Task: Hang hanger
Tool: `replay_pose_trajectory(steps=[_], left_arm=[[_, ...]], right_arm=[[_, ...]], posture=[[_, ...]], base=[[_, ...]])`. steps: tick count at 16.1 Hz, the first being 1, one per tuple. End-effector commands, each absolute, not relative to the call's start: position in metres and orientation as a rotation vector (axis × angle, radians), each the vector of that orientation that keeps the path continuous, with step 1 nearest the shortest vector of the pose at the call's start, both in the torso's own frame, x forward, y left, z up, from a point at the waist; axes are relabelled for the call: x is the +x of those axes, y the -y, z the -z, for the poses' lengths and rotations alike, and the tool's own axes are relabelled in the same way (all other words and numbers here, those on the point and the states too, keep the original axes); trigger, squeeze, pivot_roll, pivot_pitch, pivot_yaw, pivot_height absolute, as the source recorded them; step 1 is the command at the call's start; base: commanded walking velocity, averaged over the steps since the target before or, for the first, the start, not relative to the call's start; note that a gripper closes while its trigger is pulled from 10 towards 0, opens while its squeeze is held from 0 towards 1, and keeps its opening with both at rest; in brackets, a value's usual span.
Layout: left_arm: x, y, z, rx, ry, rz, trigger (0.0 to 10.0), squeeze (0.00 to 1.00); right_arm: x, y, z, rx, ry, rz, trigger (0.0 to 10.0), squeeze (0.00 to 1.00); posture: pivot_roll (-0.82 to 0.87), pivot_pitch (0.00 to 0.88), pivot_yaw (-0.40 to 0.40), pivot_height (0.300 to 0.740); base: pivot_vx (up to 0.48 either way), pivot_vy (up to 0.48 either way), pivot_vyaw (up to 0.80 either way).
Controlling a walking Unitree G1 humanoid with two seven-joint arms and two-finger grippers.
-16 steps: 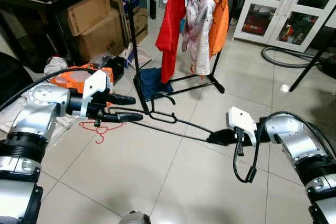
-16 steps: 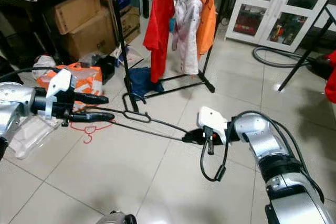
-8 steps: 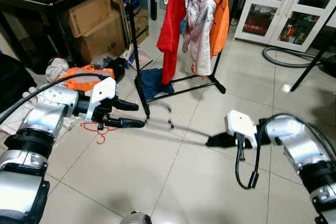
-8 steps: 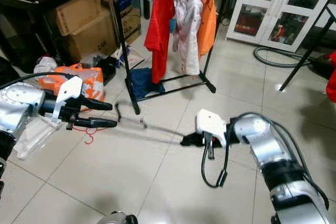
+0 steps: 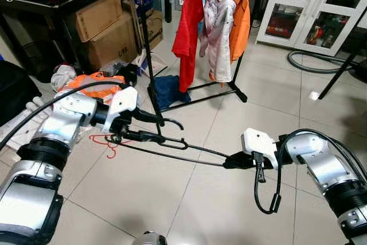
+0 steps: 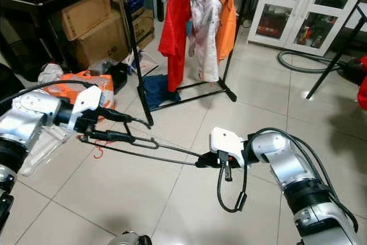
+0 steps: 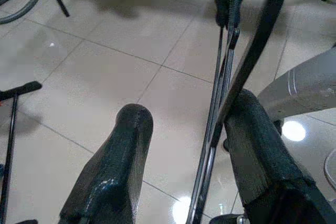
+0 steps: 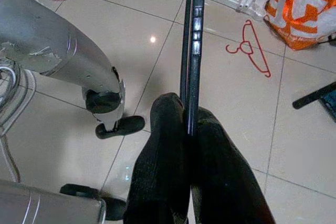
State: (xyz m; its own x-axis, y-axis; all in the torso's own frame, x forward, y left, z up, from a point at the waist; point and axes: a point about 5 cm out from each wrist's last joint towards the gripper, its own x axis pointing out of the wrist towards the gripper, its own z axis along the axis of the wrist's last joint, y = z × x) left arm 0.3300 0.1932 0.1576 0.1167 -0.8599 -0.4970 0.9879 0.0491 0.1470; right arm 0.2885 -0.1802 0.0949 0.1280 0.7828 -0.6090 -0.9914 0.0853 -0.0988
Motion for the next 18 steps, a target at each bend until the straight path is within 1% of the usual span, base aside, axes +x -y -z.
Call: replay_pose_trajectory(steps=[1,11,12,13,18], left_arm=[[0.332,-0.191,-0.162,0.539,-0.304,1.46,10.0,0.0],[0.328,-0.181,-0.148,0.524,-0.375,1.521,10.0,0.0],[0.328,-0.18,-0.148,0.523,-0.376,1.518,4.2,0.0],[0.329,-0.18,-0.148,0.518,-0.374,1.511,0.0,0.0],[0.329,-0.184,-0.145,0.493,-0.395,1.481,0.0,0.0]], right_arm=[[0.289,0.177,-0.098,-0.58,-0.444,-1.403,0.0,0.0],[0.291,0.167,-0.104,-0.536,-0.403,-1.385,0.0,0.0],[0.291,0.167,-0.104,-0.533,-0.402,-1.386,0.0,0.0],[0.291,0.167,-0.104,-0.531,-0.402,-1.386,0.0,0.0],[0.289,0.167,-0.103,-0.531,-0.407,-1.392,0.0,0.0]], posture=[[-0.14,0.0,0.073,0.74],[-0.14,0.0,0.077,0.74],[-0.14,0.0,0.075,0.74],[-0.14,0.0,0.075,0.74],[-0.14,0.0,0.069,0.74]], base=[[0.0,0.0,0.0],[0.0,0.0,0.0],[0.0,0.0,0.0],[0.0,0.0,0.0],[0.0,0.0,0.0]])
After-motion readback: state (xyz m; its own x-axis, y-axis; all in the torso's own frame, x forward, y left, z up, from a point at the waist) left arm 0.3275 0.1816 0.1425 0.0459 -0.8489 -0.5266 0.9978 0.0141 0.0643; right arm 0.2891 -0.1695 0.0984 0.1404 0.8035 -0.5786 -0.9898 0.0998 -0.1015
